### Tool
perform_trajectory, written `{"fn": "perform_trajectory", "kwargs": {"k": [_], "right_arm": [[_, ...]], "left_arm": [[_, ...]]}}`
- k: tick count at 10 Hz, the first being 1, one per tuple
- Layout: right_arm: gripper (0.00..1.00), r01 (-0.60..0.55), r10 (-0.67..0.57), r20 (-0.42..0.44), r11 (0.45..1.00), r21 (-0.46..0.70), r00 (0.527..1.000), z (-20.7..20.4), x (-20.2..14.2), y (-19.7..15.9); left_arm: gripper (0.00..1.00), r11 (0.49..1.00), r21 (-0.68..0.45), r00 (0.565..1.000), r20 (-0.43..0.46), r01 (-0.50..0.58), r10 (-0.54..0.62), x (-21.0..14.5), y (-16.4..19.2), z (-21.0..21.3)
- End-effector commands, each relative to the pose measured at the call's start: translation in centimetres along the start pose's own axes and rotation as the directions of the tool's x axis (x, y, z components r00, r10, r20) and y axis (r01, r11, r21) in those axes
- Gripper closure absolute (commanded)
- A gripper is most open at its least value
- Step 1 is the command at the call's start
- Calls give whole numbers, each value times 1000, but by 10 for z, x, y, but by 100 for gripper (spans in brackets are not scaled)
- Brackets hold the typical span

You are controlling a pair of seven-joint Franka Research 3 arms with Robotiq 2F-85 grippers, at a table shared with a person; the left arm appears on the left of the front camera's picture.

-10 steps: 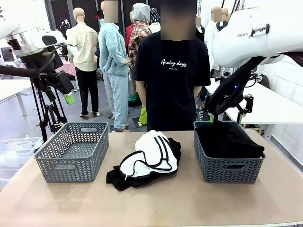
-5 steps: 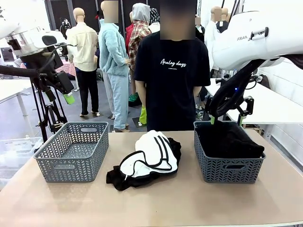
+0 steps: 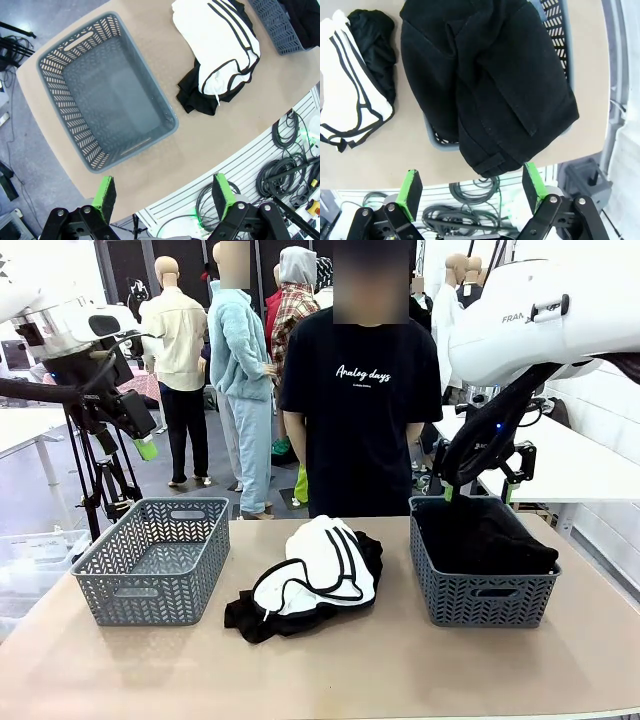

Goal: Sort the tops and bottoms.
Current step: Sort the clothes according to human instructions.

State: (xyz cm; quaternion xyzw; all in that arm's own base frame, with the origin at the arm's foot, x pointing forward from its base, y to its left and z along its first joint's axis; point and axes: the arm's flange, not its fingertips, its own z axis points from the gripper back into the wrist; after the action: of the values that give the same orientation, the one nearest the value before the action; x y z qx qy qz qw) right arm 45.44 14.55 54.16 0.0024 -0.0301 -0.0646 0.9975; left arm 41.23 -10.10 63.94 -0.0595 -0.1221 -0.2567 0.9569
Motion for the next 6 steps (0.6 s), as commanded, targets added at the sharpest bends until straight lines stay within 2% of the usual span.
{"fn": "perform_trajectory", "kwargs": {"k": [1,6], "right_arm": [[0,-3,3,0,1000,1,1000,1,-1,1],[0,-3,3,0,1000,1,1000,1,-1,1]], "left_arm": [[0,1000,-6,1000,14,-4,4,-2,1,0],[0,1000,-6,1000,14,-4,4,-2,1,0]]}}
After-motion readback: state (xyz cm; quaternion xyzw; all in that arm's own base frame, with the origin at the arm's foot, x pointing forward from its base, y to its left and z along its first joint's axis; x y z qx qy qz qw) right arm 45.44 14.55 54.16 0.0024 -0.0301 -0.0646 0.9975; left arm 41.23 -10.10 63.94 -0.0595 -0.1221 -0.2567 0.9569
